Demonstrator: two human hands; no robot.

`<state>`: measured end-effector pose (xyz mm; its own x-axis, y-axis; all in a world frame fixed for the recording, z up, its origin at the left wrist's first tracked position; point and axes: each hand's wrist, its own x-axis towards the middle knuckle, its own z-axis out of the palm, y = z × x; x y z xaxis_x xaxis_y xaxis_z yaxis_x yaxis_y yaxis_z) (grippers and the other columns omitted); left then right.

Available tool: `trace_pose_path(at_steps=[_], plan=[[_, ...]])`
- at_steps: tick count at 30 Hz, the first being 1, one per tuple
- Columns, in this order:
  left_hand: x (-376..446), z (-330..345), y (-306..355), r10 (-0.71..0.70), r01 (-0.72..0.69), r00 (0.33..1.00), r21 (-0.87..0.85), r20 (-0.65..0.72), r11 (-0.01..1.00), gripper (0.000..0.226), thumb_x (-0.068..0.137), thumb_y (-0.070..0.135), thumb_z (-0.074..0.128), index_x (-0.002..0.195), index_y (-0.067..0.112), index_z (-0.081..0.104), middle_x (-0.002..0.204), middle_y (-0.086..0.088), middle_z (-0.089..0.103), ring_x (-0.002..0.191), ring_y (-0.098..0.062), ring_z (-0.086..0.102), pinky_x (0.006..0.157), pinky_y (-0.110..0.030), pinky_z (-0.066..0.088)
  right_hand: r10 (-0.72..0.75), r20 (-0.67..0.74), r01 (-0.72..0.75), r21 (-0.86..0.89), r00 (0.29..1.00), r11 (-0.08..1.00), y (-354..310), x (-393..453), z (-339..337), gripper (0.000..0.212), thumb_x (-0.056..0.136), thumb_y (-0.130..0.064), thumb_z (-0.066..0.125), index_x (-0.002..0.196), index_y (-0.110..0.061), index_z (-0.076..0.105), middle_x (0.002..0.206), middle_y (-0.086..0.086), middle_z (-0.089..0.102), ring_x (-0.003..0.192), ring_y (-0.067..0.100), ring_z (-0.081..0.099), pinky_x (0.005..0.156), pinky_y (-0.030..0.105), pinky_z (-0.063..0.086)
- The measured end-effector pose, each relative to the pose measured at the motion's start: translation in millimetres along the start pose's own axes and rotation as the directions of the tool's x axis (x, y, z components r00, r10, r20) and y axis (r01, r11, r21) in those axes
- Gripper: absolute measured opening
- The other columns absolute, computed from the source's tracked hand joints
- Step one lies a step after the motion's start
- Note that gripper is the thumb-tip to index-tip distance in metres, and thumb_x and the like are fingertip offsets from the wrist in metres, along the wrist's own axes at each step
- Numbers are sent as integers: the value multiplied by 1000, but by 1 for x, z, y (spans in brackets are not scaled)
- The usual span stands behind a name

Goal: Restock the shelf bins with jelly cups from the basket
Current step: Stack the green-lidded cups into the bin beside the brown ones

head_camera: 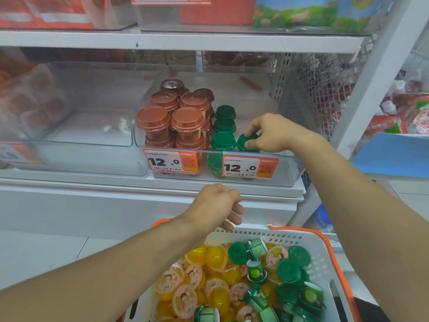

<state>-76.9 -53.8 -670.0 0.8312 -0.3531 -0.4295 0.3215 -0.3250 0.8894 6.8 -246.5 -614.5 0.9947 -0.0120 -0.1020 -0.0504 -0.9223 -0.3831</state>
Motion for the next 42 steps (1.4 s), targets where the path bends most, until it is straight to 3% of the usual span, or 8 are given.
trace_pose_path(at_steps=[4,8,12,18,24,28,36,42], plan=[[10,1,-18,48,-50,999,258,14,965,8,95,18,54,94,11,58,91,-9,70,74,-20,66,64,-31,52,-107,-193,109,-1,975,994,-11,-15,-7,32,92,-31,68,120,-15,67,120,6,66,111,21,62,90,23,42],[20,1,-50,35,-45,999,543,29,838,14,95,23,54,91,11,61,97,-10,70,92,-26,67,75,-33,53,-252,-271,333,316,929,888,-34,-53,-27,8,89,-19,71,91,-13,74,76,-2,71,62,5,63,64,26,56],[32,11,-84,-88,21,995,755,49,655,29,98,24,53,118,4,57,120,-14,63,108,-28,61,82,-32,49,-338,170,191,562,926,805,-44,-100,-21,6,88,-12,72,84,-8,70,52,-2,55,42,10,41,41,21,32],[110,57,-192,-35,-30,998,859,56,511,38,78,44,50,115,40,53,114,5,61,103,-24,62,86,-38,55,-25,807,-4,34,590,999,-1,-106,78,27,88,-21,71,105,0,71,66,1,59,55,16,49,47,22,42],[83,92,-186,93,-100,994,810,57,577,59,85,24,69,138,25,43,131,2,51,122,-19,49,111,-35,42,191,278,-154,-148,941,977,82,-116,206,31,87,-28,63,108,-6,57,81,0,54,75,19,57,68,25,50],[93,100,-198,130,-23,988,775,-77,631,53,86,29,73,132,24,48,128,3,52,118,-16,48,108,-31,42,157,208,-113,-209,965,971,100,-119,233,62,88,-44,61,139,-16,39,129,5,52,104,24,62,86,36,56],[86,78,-198,62,114,960,581,-275,806,50,69,31,85,113,18,63,108,4,50,104,-14,53,99,-25,50,224,216,-154,-300,951,942,85,-97,256,63,79,-60,65,120,-15,49,102,1,63,88,23,66,73,42,60],[73,20,-180,-283,293,955,135,-90,947,33,78,41,68,101,17,72,93,-1,72,84,-14,65,73,-25,55,228,206,-151,-332,952,931,65,-97,259,23,92,-20,60,116,-17,57,100,0,66,78,16,60,55,27,47]])
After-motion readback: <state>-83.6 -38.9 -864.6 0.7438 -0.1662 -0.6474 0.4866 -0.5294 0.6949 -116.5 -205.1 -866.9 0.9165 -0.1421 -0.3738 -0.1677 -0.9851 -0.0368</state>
